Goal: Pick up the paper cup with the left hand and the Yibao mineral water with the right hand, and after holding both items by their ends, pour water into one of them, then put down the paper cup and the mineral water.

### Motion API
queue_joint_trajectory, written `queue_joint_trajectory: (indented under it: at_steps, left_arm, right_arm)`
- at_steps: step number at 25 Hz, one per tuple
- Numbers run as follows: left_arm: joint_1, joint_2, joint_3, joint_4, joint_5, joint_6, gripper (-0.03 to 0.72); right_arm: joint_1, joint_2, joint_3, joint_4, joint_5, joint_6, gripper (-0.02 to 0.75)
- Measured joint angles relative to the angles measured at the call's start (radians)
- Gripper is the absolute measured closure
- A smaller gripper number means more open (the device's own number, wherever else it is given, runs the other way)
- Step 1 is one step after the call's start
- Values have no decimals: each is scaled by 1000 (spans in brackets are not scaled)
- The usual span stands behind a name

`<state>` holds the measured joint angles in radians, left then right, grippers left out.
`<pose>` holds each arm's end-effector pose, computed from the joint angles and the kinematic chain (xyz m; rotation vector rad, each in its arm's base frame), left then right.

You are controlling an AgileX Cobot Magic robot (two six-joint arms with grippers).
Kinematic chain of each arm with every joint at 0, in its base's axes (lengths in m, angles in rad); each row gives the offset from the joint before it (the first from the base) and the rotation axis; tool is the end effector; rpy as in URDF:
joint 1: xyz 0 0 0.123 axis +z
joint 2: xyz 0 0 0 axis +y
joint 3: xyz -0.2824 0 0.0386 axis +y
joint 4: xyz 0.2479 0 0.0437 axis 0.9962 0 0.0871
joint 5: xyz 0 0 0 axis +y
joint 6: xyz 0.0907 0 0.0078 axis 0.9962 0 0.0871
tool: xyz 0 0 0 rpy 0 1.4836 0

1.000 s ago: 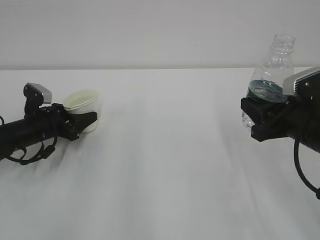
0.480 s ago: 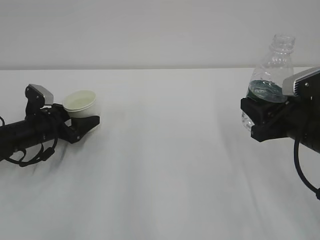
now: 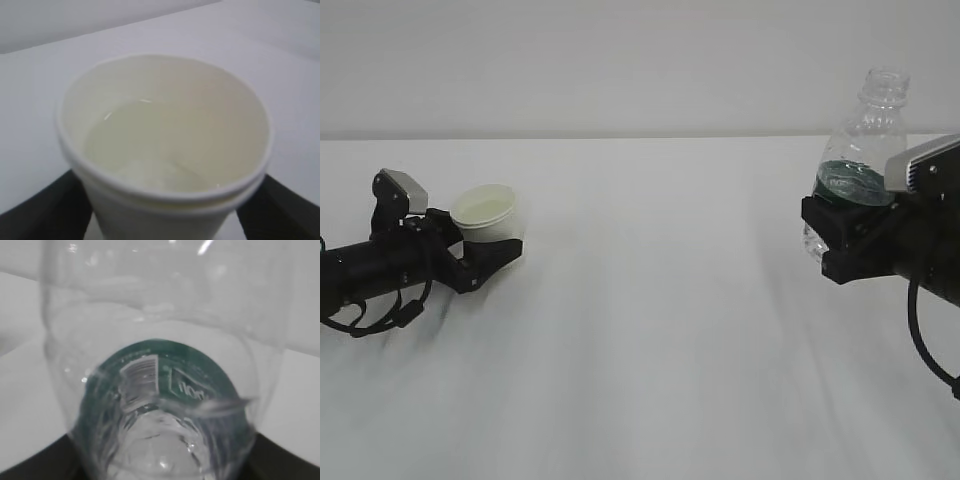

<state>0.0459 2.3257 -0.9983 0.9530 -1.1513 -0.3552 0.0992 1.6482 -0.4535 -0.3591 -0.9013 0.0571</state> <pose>0.3841 -0.0502 0.0526 0.6624 1.7087 -0.6427 0.2732 0.0524 0.1663 -0.4385 1.7503 0.2007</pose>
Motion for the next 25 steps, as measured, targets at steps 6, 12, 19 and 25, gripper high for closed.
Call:
queue_joint_trajectory:
  at_steps: [6,12,19,25]
  left_arm:
    - [54,-11,9,72,0,-81,62]
    - [62,-11,9,125,0,-119,62]
    - [62,-39,9,218,0,-171,63]
    - [96,-100,9,269,2,-179,81]
  right_arm:
    - [0,0,0,0,2,0,339]
    - [0,0,0,0,3,0,339]
    - [0,0,0,0,3,0,339]
    - [0,0,0,0,3,0,339]
